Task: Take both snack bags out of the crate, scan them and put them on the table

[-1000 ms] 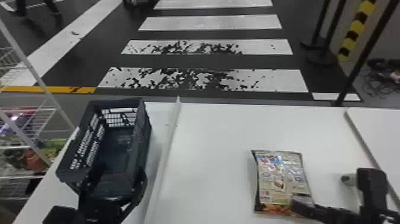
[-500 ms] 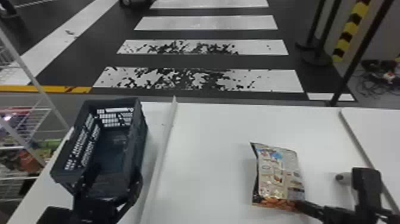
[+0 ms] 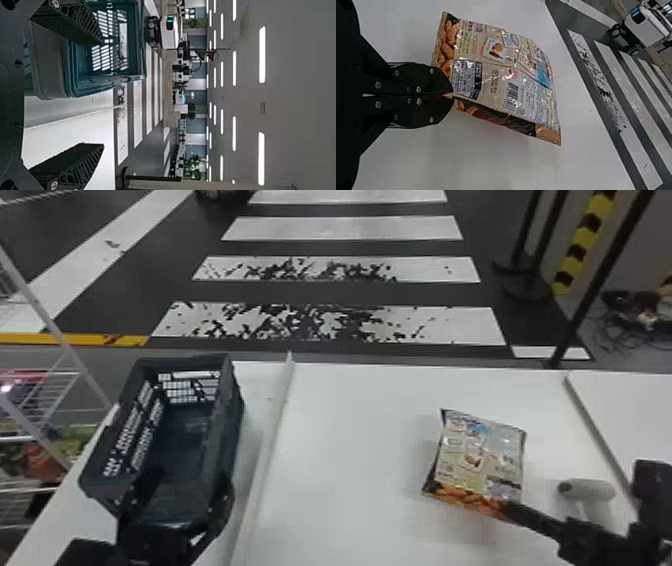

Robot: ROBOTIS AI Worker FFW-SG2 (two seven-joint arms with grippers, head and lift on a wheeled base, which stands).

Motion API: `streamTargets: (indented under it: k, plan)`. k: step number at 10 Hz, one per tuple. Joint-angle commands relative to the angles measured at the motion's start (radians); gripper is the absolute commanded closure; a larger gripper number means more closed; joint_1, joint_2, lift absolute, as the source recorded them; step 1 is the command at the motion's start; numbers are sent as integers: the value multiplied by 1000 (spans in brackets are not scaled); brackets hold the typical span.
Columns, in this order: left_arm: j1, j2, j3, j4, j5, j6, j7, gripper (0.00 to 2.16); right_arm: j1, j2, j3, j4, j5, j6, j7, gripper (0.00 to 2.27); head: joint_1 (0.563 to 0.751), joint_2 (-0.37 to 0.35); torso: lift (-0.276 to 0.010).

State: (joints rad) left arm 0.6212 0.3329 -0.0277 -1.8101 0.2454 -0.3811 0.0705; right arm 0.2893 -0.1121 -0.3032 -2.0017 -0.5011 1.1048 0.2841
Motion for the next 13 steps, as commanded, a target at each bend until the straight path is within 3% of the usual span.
streamTargets:
  k: [1,5,6,8,10,12,13]
  plan:
    - [0,0,0,0,0,0,0,76,-2,6,-73,-8,-93,8,-2,2253,695,69,-92]
    - [5,3,6,-6,0,0,0,76,-45,19,-350,-8,-269,8,-20,2253,695,-17,-92]
    - [5,3,6,-6,-2,3,0,76,-62,19,-416,17,-304,-13,-63,2253,695,-58,-92]
    - [2,5,5,-6,-2,3,0,76,-85,5,-478,113,-316,-194,-140,2253,695,-171,-92]
    - [2,6,5,-8,-2,3,0,76,-107,-3,-502,231,-286,-440,-149,2253,695,-256,-92]
    - [2,9,6,-6,0,3,0,76,-130,-9,-528,310,-244,-458,-198,2253,695,-350,-92]
    - [2,9,5,-6,-2,6,0,76,-139,-12,-530,340,-212,-498,-210,2253,695,-350,-92]
